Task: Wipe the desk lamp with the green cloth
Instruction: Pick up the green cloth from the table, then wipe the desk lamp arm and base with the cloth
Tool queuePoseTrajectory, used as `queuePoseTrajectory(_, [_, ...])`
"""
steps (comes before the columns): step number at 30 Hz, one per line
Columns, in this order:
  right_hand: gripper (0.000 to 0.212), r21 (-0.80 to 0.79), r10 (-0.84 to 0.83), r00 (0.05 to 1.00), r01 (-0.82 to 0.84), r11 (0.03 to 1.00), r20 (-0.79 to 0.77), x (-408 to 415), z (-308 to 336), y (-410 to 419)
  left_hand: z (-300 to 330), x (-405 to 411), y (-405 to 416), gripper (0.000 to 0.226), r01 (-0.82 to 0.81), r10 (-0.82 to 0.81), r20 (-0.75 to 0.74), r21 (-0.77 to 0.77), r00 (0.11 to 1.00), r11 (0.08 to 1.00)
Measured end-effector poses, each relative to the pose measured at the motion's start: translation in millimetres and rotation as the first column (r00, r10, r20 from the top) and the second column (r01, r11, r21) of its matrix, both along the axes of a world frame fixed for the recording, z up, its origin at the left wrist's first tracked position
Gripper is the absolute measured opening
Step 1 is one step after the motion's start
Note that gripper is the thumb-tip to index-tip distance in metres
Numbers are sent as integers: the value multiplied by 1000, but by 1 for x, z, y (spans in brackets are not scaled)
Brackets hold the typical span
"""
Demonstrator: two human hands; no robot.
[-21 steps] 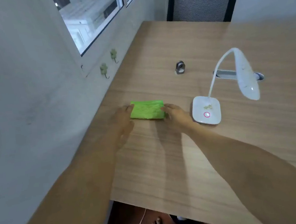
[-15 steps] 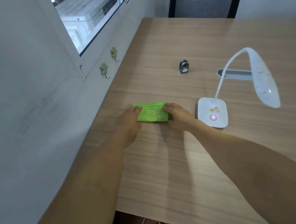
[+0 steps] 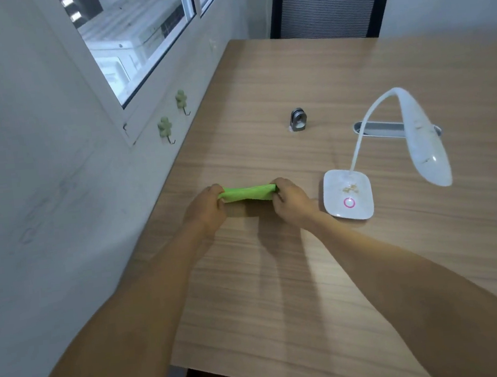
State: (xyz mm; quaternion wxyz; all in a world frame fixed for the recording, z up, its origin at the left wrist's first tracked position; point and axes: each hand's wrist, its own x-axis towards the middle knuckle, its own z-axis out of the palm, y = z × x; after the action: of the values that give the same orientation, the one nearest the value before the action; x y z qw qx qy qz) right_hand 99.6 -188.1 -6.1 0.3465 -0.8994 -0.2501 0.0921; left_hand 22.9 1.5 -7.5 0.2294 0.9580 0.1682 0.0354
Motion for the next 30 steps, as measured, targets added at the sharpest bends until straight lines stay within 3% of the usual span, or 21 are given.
queuePoseTrajectory(5, [8,95,-94,979,113,989,-181,-14,16,-15,26,5,-7,15,-75,66,-47,-230,997,970])
queuePoseTrajectory(7, [15,172,-150,941,209,963,-303,-16,19,-25,33,6,-12,9,-112,81,-101,-352,992,929])
queuePoseTrajectory(11, [27,356,-262,771,530,769,-581,-18,27,-46,39,4,-37,27,-242,122,-227,-635,966,733])
queuePoseTrajectory(14, [29,392,-117,576,677,623,-809,-19,32,-71,40,5,-66,24,-302,108,-295,-762,950,573])
queuePoseTrajectory(16, [12,430,25,502,713,554,-864,-21,33,-87,40,7,-83,21,-326,118,-311,-794,943,514])
queuePoseTrajectory(17, [4,446,72,478,739,505,-875,-22,32,-94,40,8,-93,18,-326,113,-312,-809,943,490])
queuePoseTrajectory(19, [6,454,111,452,788,415,-885,-26,29,-105,41,9,-112,13,-317,71,-320,-841,945,438])
queuePoseTrajectory(21, [16,448,87,452,806,386,-888,-31,27,-111,42,11,-130,11,-315,14,-338,-862,941,398])
queuePoseTrajectory(23, [32,428,33,448,827,365,-893,-37,27,-116,43,14,-149,7,-318,-54,-370,-857,928,407])
queuePoseTrajectory(26, [37,415,-44,460,836,359,-887,-39,34,-133,46,17,-170,7,-319,-153,-412,-850,898,418])
queuePoseTrajectory(30, [35,392,-241,526,809,437,-816,-29,46,-177,65,28,-184,22,-267,-170,-438,-765,883,586])
